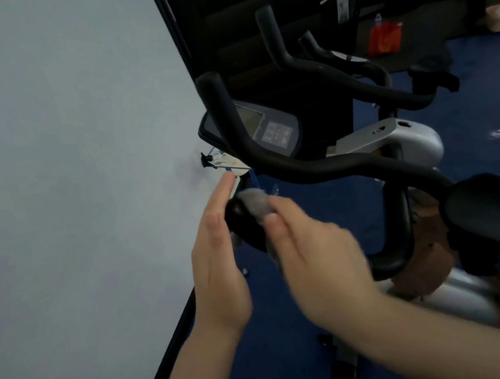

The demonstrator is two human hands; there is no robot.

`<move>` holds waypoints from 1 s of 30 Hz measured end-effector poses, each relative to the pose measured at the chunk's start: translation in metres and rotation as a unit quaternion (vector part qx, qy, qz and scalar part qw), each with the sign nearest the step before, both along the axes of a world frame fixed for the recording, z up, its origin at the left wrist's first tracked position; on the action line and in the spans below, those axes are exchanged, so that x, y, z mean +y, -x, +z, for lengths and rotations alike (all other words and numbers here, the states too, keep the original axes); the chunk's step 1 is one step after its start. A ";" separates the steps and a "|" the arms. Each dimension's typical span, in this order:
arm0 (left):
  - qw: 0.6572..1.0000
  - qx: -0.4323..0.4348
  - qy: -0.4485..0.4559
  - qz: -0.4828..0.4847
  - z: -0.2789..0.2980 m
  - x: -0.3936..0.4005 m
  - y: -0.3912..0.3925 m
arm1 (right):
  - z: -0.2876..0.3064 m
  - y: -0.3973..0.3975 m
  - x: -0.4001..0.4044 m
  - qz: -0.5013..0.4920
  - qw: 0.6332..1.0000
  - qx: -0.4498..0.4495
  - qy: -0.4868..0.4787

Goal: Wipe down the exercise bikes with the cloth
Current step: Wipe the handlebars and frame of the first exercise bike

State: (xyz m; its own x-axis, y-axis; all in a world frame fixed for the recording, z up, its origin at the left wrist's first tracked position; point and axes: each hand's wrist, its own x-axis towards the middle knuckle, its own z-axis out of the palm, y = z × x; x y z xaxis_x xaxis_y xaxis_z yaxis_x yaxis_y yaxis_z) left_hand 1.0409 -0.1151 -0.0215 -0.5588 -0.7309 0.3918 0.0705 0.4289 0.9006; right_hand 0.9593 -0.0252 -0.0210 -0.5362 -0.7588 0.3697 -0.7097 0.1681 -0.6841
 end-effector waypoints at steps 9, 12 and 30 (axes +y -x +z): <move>0.990 -0.040 0.131 0.020 0.002 -0.020 0.011 | 0.006 -0.002 -0.011 -0.046 0.994 -0.087 0.040; 0.988 -0.066 0.136 -0.006 0.006 -0.033 0.009 | 0.007 -0.011 -0.016 -0.035 0.998 0.033 0.045; 0.787 -0.150 0.598 -0.015 0.030 -0.041 0.024 | -0.061 0.024 0.063 -0.187 0.977 0.103 -0.024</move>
